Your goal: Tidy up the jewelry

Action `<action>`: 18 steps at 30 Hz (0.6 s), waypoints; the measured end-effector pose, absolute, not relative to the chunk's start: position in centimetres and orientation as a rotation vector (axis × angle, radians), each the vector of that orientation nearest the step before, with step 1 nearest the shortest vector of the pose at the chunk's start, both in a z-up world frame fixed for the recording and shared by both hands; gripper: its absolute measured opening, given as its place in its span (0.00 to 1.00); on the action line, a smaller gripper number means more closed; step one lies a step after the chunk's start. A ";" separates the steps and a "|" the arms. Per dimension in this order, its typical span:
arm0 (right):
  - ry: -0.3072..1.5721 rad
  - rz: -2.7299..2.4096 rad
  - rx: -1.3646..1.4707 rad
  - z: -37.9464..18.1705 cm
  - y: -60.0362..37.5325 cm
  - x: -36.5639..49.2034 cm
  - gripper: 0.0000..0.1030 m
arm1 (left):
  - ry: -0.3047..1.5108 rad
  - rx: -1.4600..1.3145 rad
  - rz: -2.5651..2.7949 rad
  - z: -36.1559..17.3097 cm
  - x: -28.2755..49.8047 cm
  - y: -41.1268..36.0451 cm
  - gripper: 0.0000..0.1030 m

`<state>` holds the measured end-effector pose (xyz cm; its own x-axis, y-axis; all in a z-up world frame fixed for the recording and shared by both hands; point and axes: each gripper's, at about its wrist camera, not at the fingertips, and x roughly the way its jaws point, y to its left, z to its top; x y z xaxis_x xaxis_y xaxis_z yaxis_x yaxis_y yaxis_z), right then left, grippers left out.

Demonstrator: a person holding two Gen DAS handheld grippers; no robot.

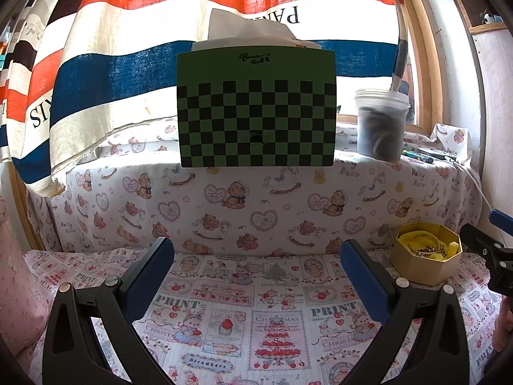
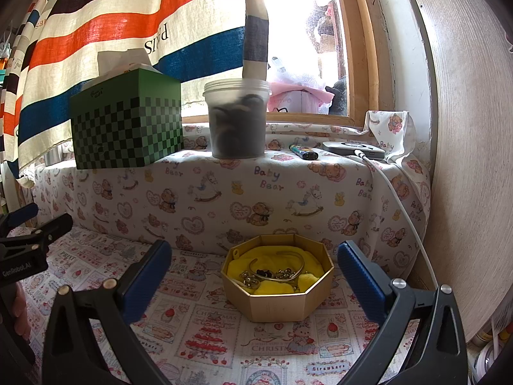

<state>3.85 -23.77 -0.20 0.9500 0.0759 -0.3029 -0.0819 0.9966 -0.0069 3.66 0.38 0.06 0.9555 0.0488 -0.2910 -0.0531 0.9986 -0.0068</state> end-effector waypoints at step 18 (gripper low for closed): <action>0.307 0.080 -0.019 -0.2 -23.8 3.9 1.00 | 0.294 -0.012 0.049 0.1 3.6 0.3 1.00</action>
